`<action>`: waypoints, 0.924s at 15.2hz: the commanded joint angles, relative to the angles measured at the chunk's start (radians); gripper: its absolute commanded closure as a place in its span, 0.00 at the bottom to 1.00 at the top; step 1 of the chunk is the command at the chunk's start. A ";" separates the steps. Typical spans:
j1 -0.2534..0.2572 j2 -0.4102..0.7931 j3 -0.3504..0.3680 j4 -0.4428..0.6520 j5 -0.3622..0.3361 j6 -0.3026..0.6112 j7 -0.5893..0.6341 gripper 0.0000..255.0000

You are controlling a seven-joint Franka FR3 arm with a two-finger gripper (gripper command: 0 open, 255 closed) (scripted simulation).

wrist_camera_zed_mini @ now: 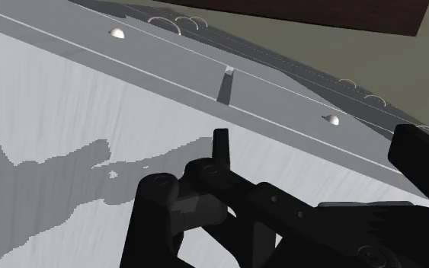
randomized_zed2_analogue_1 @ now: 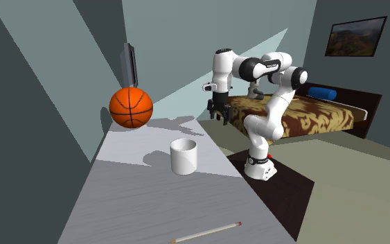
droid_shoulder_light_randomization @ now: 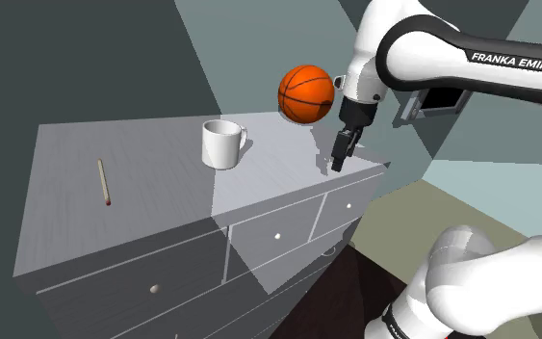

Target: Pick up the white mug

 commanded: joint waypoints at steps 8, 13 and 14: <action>0.037 0.249 0.068 0.194 0.053 0.044 0.072 0.00; 0.057 0.429 0.112 0.367 0.071 0.046 0.121 0.00; 0.061 0.465 0.120 0.405 0.073 0.043 0.130 0.00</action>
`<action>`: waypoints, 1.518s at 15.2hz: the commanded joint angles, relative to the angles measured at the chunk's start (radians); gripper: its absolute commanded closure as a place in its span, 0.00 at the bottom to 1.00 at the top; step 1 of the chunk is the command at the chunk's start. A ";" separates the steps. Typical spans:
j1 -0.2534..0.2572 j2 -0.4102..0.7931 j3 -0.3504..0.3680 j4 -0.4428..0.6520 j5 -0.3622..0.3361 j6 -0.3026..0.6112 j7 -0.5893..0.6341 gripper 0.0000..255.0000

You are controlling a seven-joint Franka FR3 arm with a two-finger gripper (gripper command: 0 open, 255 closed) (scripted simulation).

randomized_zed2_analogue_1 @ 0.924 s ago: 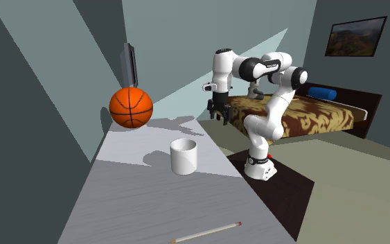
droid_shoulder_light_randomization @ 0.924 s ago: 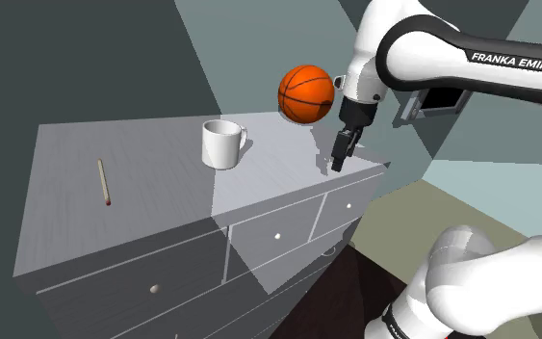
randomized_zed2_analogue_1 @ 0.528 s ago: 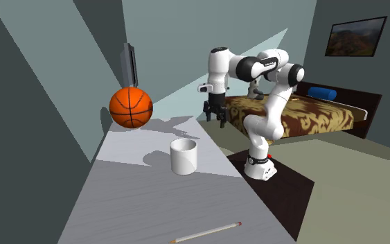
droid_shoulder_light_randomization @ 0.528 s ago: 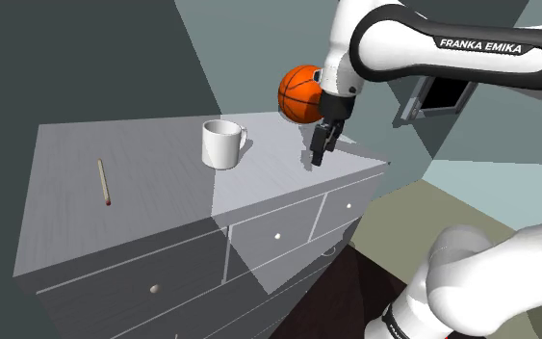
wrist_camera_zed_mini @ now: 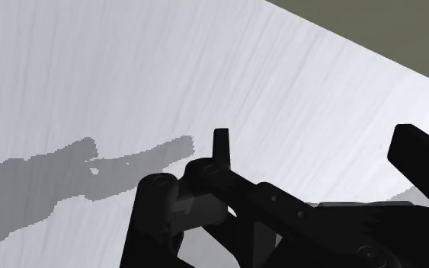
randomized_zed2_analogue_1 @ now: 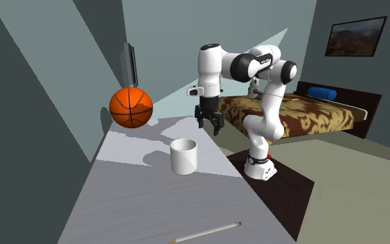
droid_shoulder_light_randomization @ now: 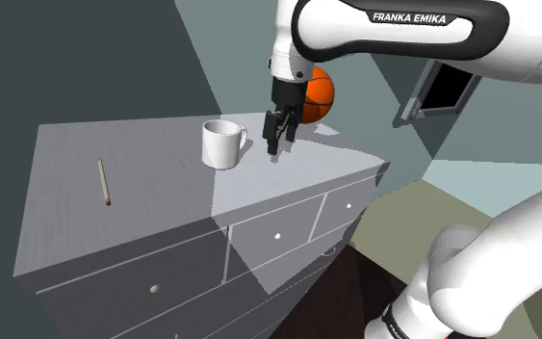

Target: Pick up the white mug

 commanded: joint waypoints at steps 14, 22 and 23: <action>0.078 0.542 0.087 0.654 -0.034 -0.127 0.124 0.00; 0.073 0.520 0.086 0.534 -0.030 -0.028 0.123 0.00; 0.073 0.522 0.085 0.537 -0.030 -0.030 0.123 1.00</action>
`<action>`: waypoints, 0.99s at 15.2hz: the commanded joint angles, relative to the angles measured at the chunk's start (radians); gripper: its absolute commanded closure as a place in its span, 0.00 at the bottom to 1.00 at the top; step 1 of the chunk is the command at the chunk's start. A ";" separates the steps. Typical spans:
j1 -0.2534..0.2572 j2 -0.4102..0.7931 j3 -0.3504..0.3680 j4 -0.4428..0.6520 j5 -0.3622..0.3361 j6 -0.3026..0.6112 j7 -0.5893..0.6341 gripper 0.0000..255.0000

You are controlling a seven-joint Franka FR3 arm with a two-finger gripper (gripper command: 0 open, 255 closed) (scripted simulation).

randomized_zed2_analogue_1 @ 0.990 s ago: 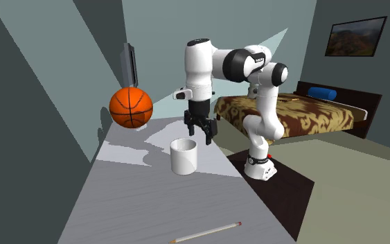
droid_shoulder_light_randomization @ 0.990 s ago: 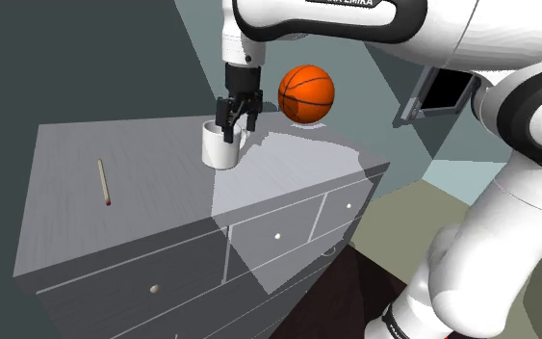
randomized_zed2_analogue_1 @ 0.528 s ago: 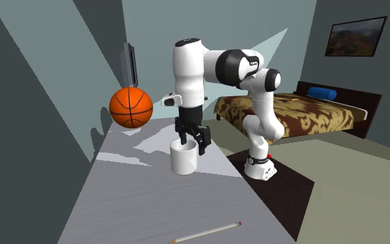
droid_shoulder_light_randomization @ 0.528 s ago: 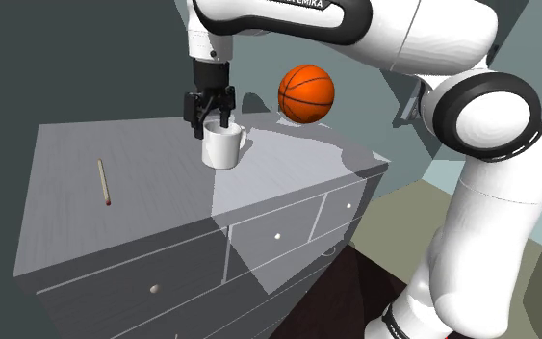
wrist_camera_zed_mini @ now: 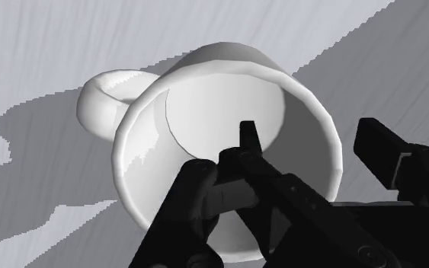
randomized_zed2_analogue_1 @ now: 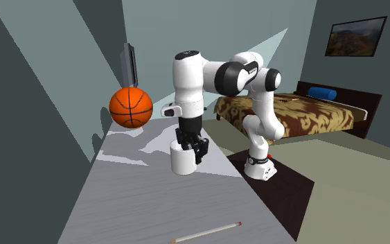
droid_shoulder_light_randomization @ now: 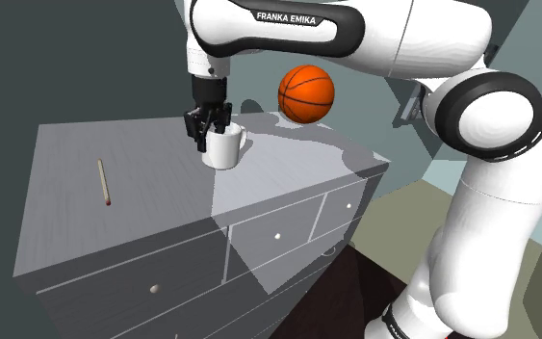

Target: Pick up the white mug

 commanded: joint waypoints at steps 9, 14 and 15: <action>-0.001 -0.003 0.000 -0.005 0.000 0.003 -0.001 1.00; 0.003 0.013 0.001 0.084 -0.002 -0.071 0.000 1.00; 0.004 0.017 0.001 0.104 -0.003 -0.086 0.000 1.00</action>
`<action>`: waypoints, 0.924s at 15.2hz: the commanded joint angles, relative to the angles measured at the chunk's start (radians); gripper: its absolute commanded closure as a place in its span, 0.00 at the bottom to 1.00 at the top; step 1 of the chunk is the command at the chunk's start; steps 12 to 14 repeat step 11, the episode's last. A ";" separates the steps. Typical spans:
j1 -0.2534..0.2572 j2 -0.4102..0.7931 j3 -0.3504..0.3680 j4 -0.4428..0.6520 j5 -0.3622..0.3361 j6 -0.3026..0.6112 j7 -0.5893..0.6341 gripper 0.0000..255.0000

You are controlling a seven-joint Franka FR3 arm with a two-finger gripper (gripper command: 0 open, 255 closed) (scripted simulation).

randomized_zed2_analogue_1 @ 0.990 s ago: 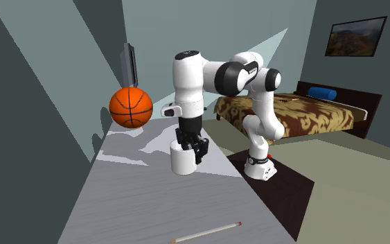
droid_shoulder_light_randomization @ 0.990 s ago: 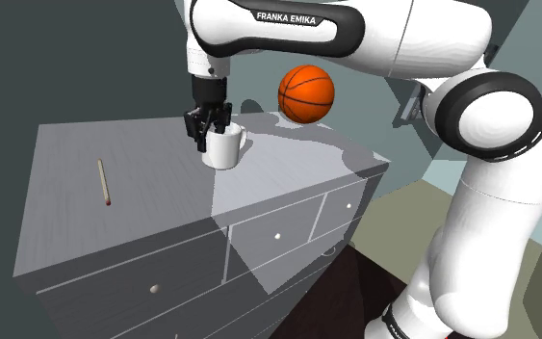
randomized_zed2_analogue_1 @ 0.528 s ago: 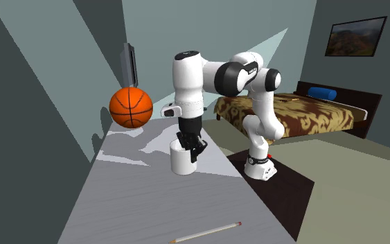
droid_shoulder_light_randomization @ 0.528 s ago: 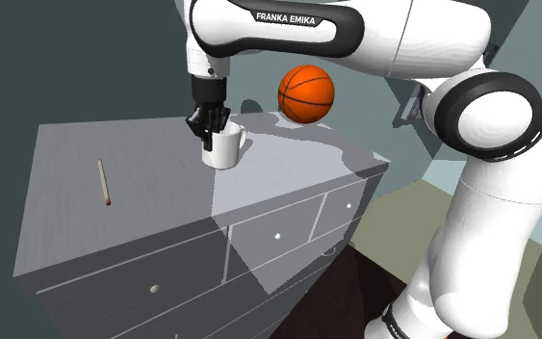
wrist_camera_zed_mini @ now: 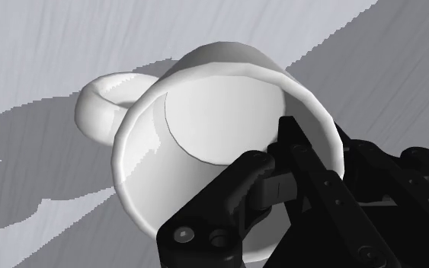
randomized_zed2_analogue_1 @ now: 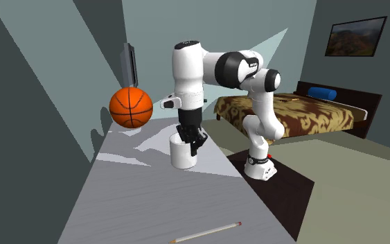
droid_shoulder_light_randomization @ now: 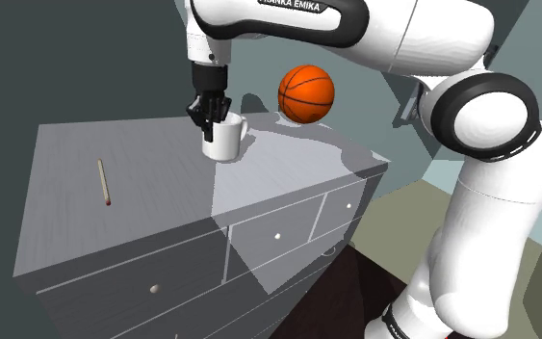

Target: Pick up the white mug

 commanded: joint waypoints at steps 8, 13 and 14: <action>0.011 0.051 0.002 0.198 -0.010 -0.148 0.003 1.00; 0.013 0.062 0.003 0.230 -0.012 -0.169 0.003 1.00; 0.013 0.062 0.003 0.230 -0.012 -0.169 0.003 1.00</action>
